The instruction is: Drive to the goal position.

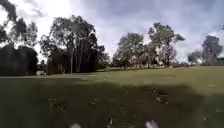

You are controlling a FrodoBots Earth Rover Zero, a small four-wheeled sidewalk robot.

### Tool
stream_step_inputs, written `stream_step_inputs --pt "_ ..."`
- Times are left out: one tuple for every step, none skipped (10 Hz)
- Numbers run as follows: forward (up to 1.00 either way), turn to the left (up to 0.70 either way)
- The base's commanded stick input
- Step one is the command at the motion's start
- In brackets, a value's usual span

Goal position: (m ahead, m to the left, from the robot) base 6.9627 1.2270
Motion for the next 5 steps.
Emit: stream_step_inputs --pt "0.70 0.00" --pt "0.70 0.00" --pt "0.70 0.00" --pt "0.70 0.00" --pt "0.70 0.00"
